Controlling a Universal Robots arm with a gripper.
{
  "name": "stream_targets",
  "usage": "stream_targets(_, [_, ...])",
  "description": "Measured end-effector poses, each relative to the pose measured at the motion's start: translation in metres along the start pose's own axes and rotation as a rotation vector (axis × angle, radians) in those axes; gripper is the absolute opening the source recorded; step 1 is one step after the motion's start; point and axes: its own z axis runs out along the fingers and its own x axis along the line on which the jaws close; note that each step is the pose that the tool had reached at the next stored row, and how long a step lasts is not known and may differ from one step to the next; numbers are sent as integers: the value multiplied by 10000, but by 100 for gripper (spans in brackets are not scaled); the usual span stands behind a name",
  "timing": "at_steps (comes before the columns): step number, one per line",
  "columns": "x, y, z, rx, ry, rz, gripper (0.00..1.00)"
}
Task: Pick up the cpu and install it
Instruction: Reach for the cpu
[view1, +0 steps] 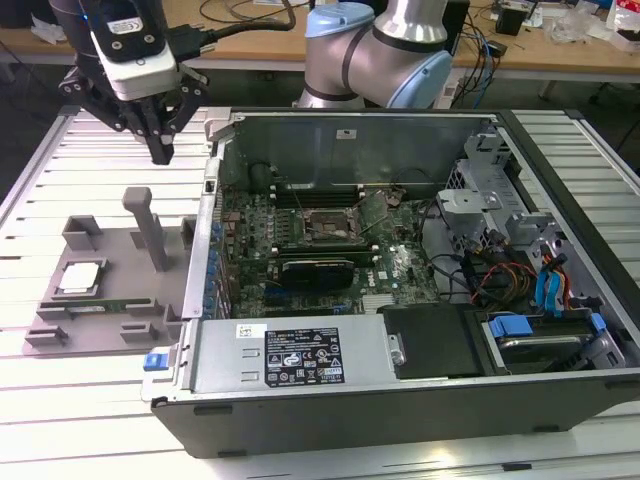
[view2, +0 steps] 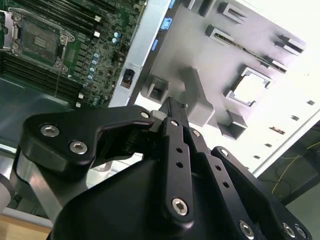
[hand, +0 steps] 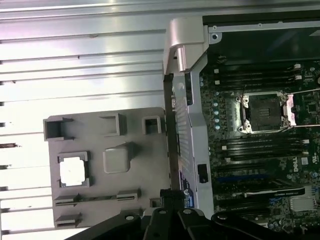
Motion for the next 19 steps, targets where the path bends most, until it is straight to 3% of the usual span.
stream_targets(5, [101,-8,-3,0,0,-1,11])
stream_targets(13, [386,-29,-11,0,0,0,11])
stream_targets(19, [527,-39,-14,0,0,-1,11])
